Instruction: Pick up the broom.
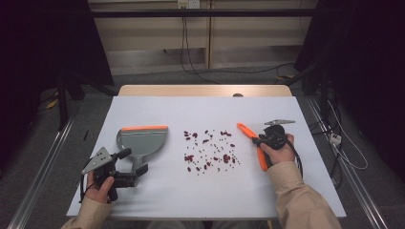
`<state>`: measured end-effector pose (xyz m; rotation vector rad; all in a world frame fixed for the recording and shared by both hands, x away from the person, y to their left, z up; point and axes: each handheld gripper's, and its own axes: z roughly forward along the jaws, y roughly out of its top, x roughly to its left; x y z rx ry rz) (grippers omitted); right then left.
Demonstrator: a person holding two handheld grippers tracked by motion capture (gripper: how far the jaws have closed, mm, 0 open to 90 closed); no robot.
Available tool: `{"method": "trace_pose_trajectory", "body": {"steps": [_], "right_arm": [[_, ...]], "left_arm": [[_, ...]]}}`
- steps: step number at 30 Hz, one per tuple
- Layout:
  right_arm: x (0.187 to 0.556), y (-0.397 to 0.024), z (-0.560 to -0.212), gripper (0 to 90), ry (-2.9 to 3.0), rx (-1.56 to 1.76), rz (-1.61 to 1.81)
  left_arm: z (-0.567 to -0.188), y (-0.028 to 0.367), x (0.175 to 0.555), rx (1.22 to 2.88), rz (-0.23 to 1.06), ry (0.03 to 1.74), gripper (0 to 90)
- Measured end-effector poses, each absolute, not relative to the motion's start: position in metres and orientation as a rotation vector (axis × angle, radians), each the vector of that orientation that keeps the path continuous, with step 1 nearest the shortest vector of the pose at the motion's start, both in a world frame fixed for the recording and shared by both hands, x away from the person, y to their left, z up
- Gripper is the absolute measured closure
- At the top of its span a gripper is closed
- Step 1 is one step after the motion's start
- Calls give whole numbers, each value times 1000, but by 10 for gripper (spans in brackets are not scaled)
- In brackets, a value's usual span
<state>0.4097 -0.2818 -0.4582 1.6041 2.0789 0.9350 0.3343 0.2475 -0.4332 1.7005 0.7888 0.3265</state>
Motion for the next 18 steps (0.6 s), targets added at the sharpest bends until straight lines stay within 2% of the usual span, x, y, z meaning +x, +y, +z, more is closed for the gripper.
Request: {"method": "trace_pose_trajectory", "body": {"steps": [4,18], "right_arm": [[407,-284,-457,684,2089,1630,928],[397,-286,-450,673,2166,1645,846]], "left_arm": [[-433,248,334,1705,328,787,30],[-432,247,332,1698,330,789,30]]}}
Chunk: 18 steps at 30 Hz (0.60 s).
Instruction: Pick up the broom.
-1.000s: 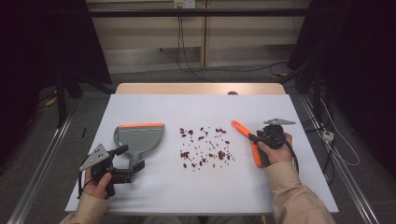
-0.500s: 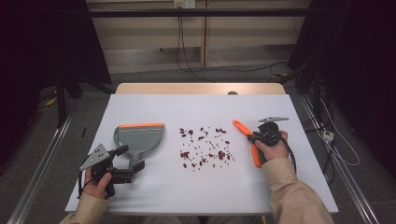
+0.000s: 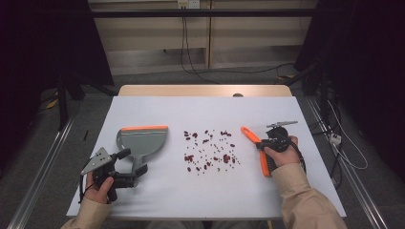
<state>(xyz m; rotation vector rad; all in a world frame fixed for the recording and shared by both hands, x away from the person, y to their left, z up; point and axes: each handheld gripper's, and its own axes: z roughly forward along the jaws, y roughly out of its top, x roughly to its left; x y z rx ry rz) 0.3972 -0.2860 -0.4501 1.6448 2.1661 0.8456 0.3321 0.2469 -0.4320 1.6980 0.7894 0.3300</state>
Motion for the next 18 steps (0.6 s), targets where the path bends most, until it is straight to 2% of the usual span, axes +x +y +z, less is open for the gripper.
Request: {"method": "trace_pose_trajectory", "body": {"steps": [1,3,6,12,13,18], "right_arm": [[397,-285,-450,658,2169,1647,839],[397,-284,-451,562,2193,1625,862],[398,-277,-450,552,2215,1585,790],[405,-275,-447,598,2249,1622,733],[405,-277,-448,642,2238,1636,753],[401,-288,-453,685,2172,1680,883]], "left_arm": [[-432,247,332,1705,331,784,30],[-432,246,332,1705,330,783,30],[-432,246,332,1703,330,785,30],[-431,247,331,1705,338,784,30],[-432,247,331,1703,338,786,30],[-431,247,331,1710,342,779,30]]}}
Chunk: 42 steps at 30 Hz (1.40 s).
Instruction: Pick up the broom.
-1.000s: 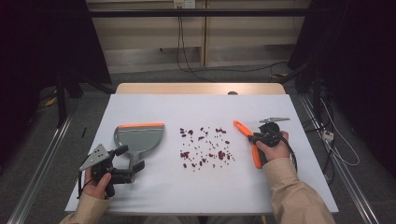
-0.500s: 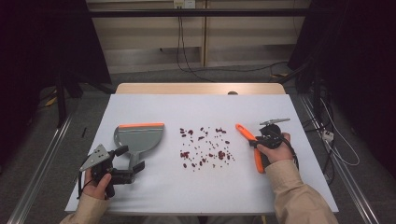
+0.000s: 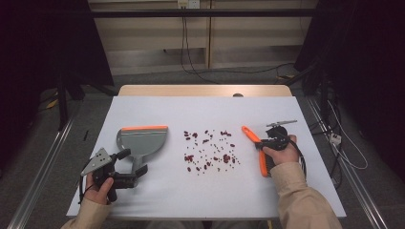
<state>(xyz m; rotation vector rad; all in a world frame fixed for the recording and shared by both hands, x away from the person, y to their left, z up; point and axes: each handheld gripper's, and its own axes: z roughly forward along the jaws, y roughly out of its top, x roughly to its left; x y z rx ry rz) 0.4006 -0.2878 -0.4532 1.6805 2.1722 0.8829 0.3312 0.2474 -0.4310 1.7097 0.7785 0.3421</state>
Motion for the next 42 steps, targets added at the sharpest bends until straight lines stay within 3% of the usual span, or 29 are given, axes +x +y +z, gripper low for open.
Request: {"method": "trace_pose_trajectory", "body": {"steps": [32,42], "right_arm": [[397,-287,-446,729,2094,1613,968],[401,-291,-453,705,2126,1656,924]], "left_arm": [[-433,247,333,1701,336,796,30],[-434,246,333,1707,330,801,30]]}}
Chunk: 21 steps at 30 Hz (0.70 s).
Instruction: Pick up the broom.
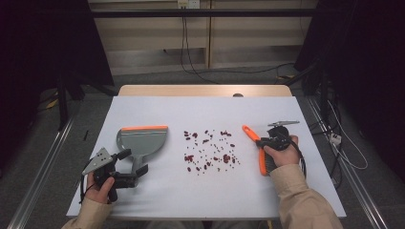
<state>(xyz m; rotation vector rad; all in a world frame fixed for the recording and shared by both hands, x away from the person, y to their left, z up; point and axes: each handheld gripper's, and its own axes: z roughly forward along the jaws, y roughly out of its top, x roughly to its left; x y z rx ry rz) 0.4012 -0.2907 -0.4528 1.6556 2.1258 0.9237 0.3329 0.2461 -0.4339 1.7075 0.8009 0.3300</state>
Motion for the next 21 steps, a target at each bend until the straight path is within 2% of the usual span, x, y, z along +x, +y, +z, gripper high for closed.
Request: {"method": "trace_pose_trajectory", "body": {"steps": [10,12,15,21], "right_arm": [[412,-286,-454,698,2142,1621,949],[410,-287,-452,680,2122,1634,943],[405,-289,-444,595,2082,1656,942],[403,-286,-451,582,2092,1726,944]], "left_arm": [[-434,247,334,1712,329,798,30],[-434,247,334,1712,327,799,30],[-434,247,334,1707,322,799,30],[-434,246,334,1709,320,797,30]]}}
